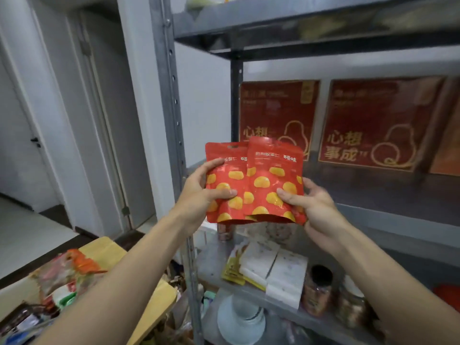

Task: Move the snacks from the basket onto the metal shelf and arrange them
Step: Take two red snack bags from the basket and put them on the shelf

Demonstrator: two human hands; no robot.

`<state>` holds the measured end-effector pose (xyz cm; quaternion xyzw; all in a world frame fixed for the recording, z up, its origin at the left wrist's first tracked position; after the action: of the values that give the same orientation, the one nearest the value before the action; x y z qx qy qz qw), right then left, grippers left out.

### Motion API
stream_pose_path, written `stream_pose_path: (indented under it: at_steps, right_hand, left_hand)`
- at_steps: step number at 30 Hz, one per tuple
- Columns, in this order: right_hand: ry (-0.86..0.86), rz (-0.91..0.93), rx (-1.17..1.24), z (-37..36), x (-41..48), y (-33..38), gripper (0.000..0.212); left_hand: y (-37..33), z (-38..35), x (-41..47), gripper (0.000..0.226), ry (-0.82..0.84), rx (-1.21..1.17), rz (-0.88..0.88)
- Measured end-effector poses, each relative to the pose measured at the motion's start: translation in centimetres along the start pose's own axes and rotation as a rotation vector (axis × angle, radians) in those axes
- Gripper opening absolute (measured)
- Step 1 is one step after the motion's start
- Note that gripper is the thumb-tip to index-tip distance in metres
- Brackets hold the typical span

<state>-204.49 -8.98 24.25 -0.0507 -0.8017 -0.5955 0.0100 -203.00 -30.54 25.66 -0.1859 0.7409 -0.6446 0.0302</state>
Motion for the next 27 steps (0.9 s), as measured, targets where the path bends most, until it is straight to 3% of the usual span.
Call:
stream_pose_path:
  at_steps: [5,12,16,18,22,27]
  right_hand:
    - [-0.062,0.001,0.011,0.0,4.8,2.2,0.071]
    - [-0.146,-0.078,-0.099,-2.1,11.3,0.9,0.046]
    - [-0.172,-0.103,-0.197,-3.0,14.3,0.2,0.045]
    - [-0.234,-0.066,-0.261,-3.0,15.2,-0.1,0.049]
    - [-0.386,0.119,-0.472,-3.2,14.8,0.2,0.024]
    - [-0.425,0.148,-0.642,-3.4,14.5,0.3,0.028]
  left_hand:
    - [-0.1,-4.1,6.4,0.056,0.025,0.037,0.092]
    - [2.2,-4.7,14.3,0.042,0.031,0.031,0.18]
    - [2.7,-4.4,17.5,0.033,0.076,0.122,0.167]
    - [2.9,-4.3,18.4,0.029,0.107,0.165,0.139]
    - [3.6,-4.2,19.1,0.025,0.128,0.212,0.103]
    - [4.1,-4.1,19.5,0.018,0.142,0.238,0.092]
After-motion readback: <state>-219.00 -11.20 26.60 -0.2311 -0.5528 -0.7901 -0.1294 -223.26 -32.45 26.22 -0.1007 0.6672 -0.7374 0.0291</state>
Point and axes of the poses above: each hand's wrist, its own x-axis towards the middle knuckle, its own z-axis out of the back of the hand, y = z × x, the point moved 5 cm from there along x, towards the middle knuckle, and after that the axes turned 14 degrees about -y, right-handed, at the moved point
